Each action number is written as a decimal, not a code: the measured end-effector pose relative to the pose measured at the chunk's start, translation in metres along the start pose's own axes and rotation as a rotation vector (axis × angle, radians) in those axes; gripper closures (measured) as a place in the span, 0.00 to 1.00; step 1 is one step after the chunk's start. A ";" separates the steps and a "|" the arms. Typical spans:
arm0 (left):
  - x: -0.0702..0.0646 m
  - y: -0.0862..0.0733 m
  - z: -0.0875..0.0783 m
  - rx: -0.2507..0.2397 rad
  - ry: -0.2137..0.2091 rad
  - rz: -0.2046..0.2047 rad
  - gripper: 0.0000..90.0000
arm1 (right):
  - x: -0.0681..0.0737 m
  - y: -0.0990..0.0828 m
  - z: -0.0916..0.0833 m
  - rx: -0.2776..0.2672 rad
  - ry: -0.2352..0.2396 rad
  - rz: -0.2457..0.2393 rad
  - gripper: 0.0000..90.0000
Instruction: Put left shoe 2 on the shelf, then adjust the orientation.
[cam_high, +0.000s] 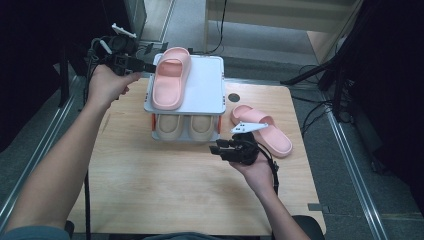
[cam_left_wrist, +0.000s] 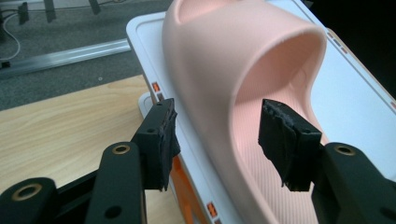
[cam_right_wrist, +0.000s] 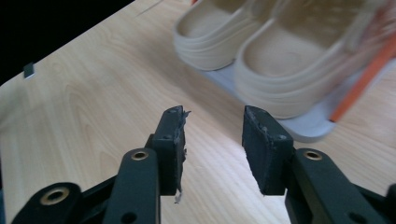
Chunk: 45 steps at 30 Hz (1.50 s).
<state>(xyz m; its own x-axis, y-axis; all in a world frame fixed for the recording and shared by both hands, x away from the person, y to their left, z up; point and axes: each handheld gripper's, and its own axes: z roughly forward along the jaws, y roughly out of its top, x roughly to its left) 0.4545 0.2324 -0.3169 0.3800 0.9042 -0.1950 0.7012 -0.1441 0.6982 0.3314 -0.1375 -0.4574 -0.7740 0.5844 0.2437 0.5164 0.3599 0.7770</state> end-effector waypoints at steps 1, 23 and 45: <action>0.001 -0.002 -0.001 0.000 -0.009 0.004 0.51 | -0.003 0.000 -0.003 -0.005 -0.014 -0.004 0.68; 0.030 -0.062 -0.013 -0.025 -0.064 0.020 0.45 | -0.078 -0.010 -0.040 -0.025 -0.150 0.096 0.97; 0.019 -0.126 -0.010 -0.035 -0.087 0.034 0.44 | -0.162 -0.024 -0.047 0.031 -0.306 0.202 1.00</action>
<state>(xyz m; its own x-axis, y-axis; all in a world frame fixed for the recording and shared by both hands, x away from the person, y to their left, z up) 0.3673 0.2716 -0.4017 0.4551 0.8605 -0.2291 0.6660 -0.1581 0.7290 0.4273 -0.2753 -0.4888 -0.5123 0.8347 0.2021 0.6621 0.2339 0.7120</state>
